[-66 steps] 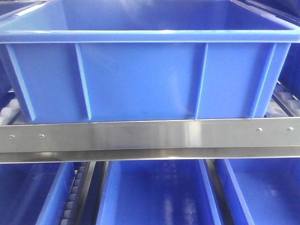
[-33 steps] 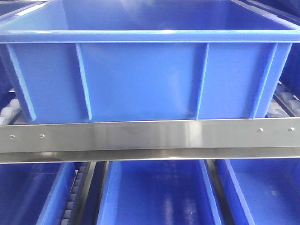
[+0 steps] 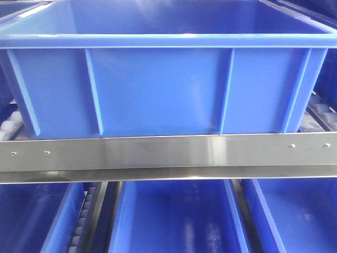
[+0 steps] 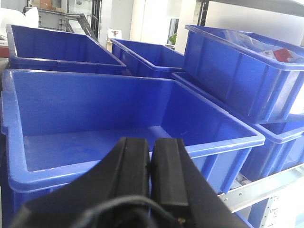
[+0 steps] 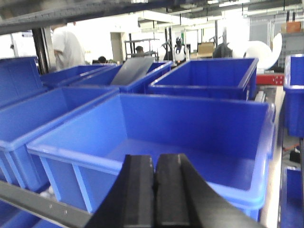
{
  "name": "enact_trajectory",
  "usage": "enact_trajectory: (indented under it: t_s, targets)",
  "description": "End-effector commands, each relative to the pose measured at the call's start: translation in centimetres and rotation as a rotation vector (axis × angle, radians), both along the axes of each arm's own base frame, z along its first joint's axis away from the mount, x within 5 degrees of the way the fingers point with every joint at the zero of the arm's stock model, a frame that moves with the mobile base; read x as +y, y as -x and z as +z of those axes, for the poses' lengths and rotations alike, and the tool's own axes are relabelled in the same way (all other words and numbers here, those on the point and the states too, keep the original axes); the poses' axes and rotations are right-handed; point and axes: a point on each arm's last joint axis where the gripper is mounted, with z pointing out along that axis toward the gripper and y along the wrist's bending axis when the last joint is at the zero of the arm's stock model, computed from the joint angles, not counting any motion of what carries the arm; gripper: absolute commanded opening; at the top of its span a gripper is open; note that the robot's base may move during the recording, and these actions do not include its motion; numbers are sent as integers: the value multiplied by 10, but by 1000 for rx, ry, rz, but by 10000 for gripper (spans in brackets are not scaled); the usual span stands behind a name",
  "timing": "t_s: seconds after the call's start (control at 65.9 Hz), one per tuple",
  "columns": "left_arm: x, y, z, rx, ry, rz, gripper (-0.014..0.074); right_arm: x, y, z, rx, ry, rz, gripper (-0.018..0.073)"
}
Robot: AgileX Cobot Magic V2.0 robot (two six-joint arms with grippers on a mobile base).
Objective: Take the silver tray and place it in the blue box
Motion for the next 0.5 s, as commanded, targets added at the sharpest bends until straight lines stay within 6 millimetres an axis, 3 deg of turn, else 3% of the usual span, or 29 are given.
enact_trajectory:
  t_s: [0.0,0.273,0.485]
  targets:
    - [-1,3,15,-74,53,-32,1,2,1,7,-72,2,14,52]
    - [-1,3,15,-73,51,-32,1,8,-9,-29,-76,215,-25,52]
    - [-1,3,15,-73,51,-32,1,-2,-19,-59,-107,207,-255,52]
